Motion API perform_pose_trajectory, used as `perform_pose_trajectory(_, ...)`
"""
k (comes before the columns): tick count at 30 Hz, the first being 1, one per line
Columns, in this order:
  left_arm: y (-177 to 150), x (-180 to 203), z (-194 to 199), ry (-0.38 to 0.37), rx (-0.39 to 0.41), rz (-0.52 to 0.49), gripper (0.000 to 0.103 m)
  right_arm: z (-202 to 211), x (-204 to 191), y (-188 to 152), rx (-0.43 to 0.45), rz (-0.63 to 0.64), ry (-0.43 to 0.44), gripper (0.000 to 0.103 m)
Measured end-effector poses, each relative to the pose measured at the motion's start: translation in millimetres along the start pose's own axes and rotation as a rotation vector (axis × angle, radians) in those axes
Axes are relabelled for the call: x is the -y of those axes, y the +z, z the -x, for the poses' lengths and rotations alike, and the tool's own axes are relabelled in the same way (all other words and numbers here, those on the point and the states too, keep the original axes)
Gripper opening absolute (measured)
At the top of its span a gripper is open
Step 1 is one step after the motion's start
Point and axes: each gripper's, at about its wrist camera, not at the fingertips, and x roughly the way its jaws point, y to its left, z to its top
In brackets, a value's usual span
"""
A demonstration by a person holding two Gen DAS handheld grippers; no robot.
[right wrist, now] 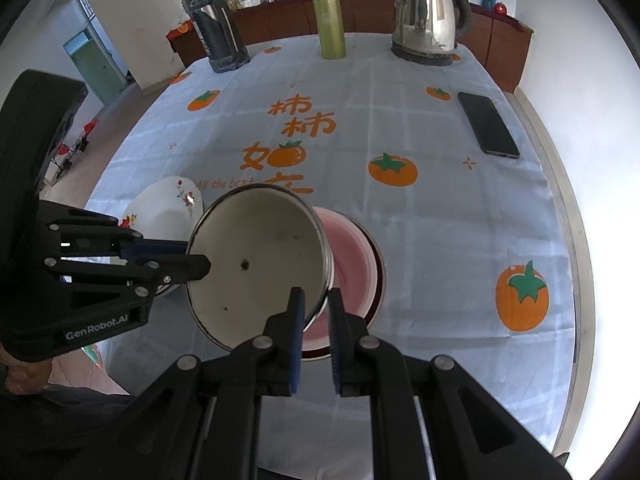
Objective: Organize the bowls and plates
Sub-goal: 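Lower the cream enamel bowl into the pink plastic bowl with both grippers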
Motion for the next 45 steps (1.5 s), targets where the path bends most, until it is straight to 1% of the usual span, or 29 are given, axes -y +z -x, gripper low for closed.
perform_pose_trajectory(15, 12, 6, -5, -0.005, -0.012, -0.011, 0.014, -10, 12, 5, -0.027, 0.0, -0.013, 0.011)
perform_pose_trajectory(25, 13, 12, -11, -0.002, -0.026, -0.023, 0.014, -13, 18, 0, -0.046, -0.006, -0.018, 0.012)
perform_pose_trajectory(45, 13, 12, -22, -0.009, -0.05, -0.016, 0.014, -24, 22, -2, -0.076, -0.008, -0.019, 0.013)
